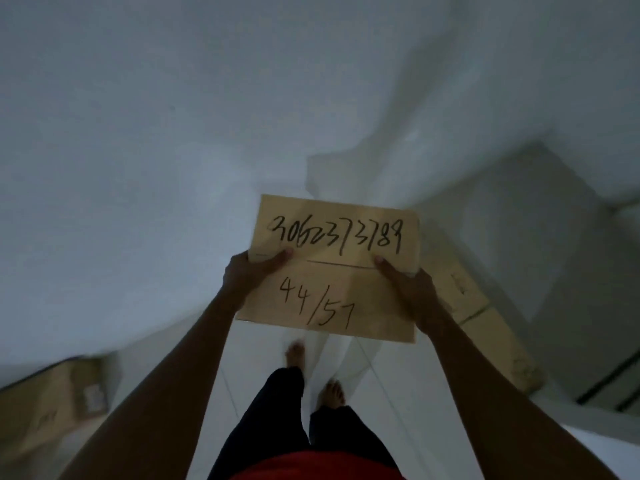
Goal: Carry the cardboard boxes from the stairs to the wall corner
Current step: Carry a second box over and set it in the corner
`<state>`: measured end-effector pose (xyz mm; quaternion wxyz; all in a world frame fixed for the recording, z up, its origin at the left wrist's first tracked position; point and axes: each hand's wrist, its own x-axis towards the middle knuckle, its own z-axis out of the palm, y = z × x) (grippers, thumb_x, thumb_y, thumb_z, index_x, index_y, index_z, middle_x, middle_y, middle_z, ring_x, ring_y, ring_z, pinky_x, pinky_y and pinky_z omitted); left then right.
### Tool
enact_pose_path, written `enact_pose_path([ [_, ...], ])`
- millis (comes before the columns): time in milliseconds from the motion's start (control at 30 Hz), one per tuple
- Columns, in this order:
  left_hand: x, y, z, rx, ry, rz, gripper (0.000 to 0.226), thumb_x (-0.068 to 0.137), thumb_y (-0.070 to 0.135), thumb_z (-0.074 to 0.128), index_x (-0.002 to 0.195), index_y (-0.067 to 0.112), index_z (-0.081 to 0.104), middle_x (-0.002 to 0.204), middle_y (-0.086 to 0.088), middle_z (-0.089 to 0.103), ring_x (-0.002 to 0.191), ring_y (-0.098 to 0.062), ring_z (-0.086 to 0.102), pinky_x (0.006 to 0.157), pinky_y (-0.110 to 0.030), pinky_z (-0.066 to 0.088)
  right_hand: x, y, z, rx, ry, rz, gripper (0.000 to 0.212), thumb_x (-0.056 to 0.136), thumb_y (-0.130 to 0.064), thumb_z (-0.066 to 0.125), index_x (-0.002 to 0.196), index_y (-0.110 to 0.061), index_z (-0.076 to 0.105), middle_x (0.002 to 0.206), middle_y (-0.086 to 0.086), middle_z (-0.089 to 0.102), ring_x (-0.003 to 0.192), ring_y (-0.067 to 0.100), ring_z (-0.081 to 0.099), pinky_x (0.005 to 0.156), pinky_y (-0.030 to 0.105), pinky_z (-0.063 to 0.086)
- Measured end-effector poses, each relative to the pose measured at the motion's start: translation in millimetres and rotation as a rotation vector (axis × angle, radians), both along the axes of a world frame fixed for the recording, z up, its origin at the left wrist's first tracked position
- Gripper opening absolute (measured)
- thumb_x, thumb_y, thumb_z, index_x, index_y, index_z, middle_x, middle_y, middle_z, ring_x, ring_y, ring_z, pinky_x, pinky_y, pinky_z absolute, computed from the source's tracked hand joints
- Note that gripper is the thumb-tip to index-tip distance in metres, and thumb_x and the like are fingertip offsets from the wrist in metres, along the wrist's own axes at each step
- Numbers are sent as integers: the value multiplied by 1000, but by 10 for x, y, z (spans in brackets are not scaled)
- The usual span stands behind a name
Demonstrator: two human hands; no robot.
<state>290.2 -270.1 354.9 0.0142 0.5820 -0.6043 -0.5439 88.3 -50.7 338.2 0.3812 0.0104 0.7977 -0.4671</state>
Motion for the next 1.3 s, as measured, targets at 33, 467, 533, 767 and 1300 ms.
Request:
enact_pose_path([
  [33, 204, 2, 75, -20, 1, 45, 80, 57, 73, 83, 113, 18, 73, 100, -5, 79, 88, -25, 76, 87, -48, 63, 120, -81, 55, 5, 7, 33, 97, 47, -77, 85, 128, -26, 67, 125, 4, 72, 113, 30, 67, 99, 52, 56],
  [467, 3182, -258, 467, -132, 24, 509, 87, 43, 88, 76, 102, 25, 69, 95, -4, 79, 85, -25, 77, 83, -49, 64, 2298, -1640, 415, -71, 56, 612, 89, 57, -74, 82, 126, -20, 68, 120, 6, 73, 108, 30, 68, 99, 52, 55],
  [533, 3695, -253, 521, -143, 28, 565, 79, 51, 82, 79, 105, 26, 68, 99, -6, 78, 86, -24, 76, 83, -47, 64, 2780, -1861, 437, -65, 60, 685, 94, 57, -76, 81, 132, -21, 64, 124, 5, 71, 111, 29, 66, 102, 51, 53],
  [767, 5543, -387, 433, -142, -11, 739, 90, 43, 90, 73, 103, 22, 71, 96, -4, 78, 88, -25, 76, 86, -48, 63, 4607, -2429, 389, -77, 70, 856, 83, 72, -65, 79, 137, -17, 61, 133, 11, 68, 119, 33, 64, 106, 49, 51],
  [1300, 7959, -1249, -189, -43, -195, 866, 72, 60, 79, 75, 99, 19, 71, 89, -4, 78, 81, -21, 75, 78, -39, 64, 7046, -3648, -194, 64, 51, 1045, 74, 72, -72, 76, 126, -23, 65, 113, 3, 69, 104, 26, 64, 105, 49, 50],
])
